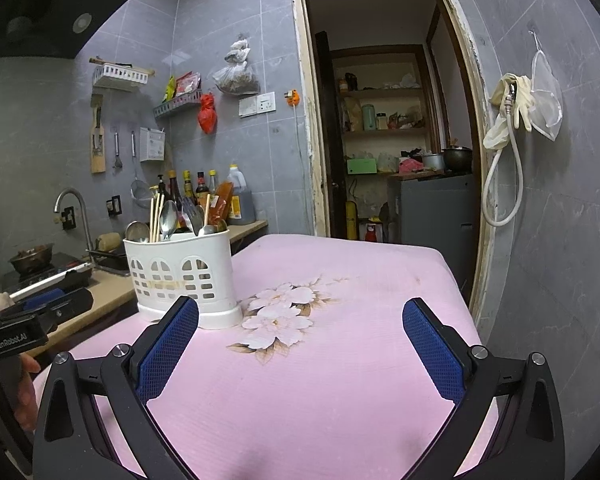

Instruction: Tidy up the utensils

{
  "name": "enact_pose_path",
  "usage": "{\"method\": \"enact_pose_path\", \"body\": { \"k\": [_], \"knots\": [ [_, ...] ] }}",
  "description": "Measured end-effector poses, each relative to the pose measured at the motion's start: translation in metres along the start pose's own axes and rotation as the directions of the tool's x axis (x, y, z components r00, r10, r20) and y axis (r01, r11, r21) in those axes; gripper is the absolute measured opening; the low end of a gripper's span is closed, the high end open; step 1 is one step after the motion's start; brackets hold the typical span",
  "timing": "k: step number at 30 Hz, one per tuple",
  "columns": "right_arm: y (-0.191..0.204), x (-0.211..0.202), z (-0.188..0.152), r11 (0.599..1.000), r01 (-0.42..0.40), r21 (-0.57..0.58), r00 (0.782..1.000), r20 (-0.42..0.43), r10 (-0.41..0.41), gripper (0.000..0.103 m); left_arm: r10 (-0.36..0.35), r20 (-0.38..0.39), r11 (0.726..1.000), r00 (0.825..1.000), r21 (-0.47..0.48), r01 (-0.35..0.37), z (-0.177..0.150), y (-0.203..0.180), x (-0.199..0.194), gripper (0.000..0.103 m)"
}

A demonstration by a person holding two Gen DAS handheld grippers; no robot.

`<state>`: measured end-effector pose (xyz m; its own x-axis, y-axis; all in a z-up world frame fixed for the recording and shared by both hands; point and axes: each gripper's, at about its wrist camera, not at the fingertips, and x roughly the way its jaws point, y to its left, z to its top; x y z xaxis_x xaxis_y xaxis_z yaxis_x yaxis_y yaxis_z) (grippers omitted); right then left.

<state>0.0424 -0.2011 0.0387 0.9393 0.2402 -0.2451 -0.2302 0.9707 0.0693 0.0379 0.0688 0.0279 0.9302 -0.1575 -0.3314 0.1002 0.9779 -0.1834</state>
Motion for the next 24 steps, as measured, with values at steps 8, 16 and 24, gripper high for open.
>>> {"method": "enact_pose_path", "body": {
  "k": [8,16,24],
  "knots": [
    [0.0007,0.0004,-0.0006,1.0,0.0,0.0,1.0,0.0,0.0,0.103,-0.001,0.001,1.0,1.0,0.0,0.001,0.0,-0.0001,0.0001,0.09],
    [0.0006,0.0003,-0.0005,1.0,0.0,0.0,1.0,-0.001,0.0,0.103,-0.002,0.001,1.0,1.0,0.004,0.002,-0.003,-0.0008,-0.0003,0.09],
    [0.0017,0.0002,-0.0012,1.0,-0.004,-0.001,1.0,-0.006,0.004,0.103,0.015,0.025,1.0,1.0,0.012,-0.016,-0.0054,-0.0044,-0.0035,0.09]
  ]
}}
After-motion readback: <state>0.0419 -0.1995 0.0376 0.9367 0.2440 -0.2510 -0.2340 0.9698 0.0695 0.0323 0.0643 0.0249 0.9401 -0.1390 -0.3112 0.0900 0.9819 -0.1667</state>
